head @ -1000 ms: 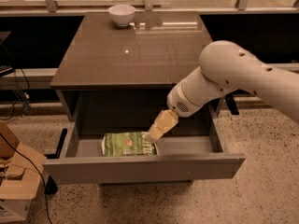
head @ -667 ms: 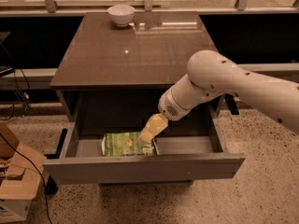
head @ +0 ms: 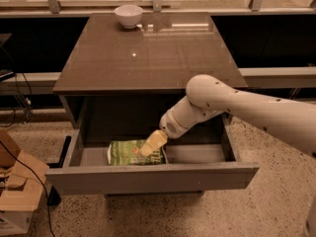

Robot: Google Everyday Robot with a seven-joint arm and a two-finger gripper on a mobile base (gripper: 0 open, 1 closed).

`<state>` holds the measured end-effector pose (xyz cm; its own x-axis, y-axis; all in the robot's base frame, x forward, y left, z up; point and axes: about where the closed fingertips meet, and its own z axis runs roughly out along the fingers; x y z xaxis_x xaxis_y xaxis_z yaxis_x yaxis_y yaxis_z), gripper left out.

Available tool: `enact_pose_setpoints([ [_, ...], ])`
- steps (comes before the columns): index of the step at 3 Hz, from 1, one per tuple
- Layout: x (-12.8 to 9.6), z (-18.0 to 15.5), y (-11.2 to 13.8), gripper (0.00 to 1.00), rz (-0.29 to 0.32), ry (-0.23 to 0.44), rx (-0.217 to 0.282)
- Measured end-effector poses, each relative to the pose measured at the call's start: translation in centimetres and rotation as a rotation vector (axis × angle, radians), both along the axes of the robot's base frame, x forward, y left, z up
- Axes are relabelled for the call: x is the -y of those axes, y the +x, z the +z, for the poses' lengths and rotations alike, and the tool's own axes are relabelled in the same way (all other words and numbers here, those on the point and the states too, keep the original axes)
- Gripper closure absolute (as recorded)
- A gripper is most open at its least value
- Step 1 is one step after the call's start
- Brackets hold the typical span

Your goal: Pick green jalapeno chip bag from top drawer and place on counter

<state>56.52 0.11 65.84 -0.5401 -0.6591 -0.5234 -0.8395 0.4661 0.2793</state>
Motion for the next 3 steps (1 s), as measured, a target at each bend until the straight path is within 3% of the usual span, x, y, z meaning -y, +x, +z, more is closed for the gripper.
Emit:
enact_pose_setpoints([
  [1, -1.0, -2.8, 0.1, 0.0, -0.005, 0.015, -0.062],
  [2, -2.0, -4.9, -1.5, 0.19, 0.013, 0.013, -0.124],
  [3, -2.0, -4.8, -1.5, 0.49, 0.014, 0.013, -0.125],
])
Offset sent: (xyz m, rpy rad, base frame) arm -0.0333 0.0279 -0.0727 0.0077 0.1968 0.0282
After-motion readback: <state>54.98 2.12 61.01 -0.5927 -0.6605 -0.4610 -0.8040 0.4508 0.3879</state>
